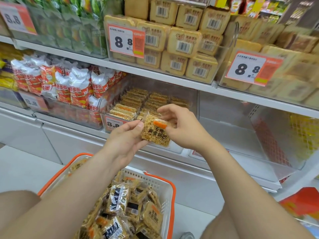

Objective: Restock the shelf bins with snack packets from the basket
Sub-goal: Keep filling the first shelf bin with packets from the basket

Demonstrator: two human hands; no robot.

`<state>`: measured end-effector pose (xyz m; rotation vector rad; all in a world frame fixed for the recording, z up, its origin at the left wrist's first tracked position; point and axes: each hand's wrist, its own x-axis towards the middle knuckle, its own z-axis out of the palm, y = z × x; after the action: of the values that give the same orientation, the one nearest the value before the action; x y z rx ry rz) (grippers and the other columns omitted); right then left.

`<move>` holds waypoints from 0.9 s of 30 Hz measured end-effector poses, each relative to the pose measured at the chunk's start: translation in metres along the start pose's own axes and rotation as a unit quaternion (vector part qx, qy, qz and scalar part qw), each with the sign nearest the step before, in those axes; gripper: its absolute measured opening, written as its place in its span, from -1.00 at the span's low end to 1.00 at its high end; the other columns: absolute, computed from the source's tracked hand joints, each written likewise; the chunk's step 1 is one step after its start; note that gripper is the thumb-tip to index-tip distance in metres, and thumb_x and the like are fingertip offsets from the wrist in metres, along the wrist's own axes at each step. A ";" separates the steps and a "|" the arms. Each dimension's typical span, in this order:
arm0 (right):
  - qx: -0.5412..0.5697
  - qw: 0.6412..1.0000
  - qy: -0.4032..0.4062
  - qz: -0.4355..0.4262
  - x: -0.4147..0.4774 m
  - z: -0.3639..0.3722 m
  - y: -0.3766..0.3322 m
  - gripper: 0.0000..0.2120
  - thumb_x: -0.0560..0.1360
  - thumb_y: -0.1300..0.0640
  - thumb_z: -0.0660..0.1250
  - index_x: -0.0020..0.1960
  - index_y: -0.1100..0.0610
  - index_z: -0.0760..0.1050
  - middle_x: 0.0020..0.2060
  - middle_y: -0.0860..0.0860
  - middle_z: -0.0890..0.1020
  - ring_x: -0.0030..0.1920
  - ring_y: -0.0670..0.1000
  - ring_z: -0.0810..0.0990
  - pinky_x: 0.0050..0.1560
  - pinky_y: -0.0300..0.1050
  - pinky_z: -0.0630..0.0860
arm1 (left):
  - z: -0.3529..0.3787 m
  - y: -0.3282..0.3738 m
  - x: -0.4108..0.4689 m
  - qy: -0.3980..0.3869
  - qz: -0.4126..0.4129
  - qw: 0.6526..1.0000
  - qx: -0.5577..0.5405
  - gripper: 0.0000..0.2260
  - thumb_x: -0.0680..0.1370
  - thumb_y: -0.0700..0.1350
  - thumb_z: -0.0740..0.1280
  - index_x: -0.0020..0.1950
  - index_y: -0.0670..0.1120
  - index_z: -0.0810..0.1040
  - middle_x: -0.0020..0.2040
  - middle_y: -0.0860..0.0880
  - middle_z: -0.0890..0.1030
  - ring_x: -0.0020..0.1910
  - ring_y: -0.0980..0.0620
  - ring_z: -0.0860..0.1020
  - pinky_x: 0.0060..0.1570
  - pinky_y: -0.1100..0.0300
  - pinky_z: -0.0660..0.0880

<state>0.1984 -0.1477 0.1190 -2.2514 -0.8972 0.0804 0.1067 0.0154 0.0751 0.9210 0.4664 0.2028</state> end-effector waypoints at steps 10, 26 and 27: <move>-0.153 0.984 0.085 0.020 0.024 -0.013 0.013 -0.79 0.66 -0.01 0.30 0.28 -0.14 0.45 0.11 -0.10 0.64 0.19 0.18 0.51 0.24 0.22 0.39 | 0.012 0.003 0.009 0.037 0.189 0.944 0.267 -0.84 0.64 -0.22 0.42 0.14 0.01 0.69 0.11 0.05 0.73 0.15 0.10 0.67 0.22 0.11 0.59; -0.438 0.883 0.133 0.101 0.076 0.017 0.043 -0.66 0.53 0.30 0.25 0.26 0.11 0.56 0.09 0.18 0.66 0.20 0.27 0.52 0.29 0.15 0.39 | 0.014 -0.021 0.036 -0.098 0.211 0.635 0.736 -0.40 0.64 -0.05 0.31 0.67 0.11 0.19 0.70 0.09 0.11 0.68 0.05 -0.06 0.57 -0.21 -0.04; -0.442 0.882 0.121 0.111 0.079 0.017 0.042 -0.66 0.53 0.30 0.25 0.25 0.11 0.58 0.11 0.17 0.66 0.22 0.26 0.52 0.31 0.16 0.38 | 0.013 -0.022 0.038 -0.101 0.212 0.629 0.741 -0.40 0.64 -0.04 0.30 0.67 0.11 0.19 0.70 0.09 0.10 0.68 0.05 -0.08 0.57 -0.22 -0.04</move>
<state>0.2776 -0.1103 0.0946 -3.1018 -0.5795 -0.6173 0.1454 0.0067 0.0529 2.6958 0.0866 0.0972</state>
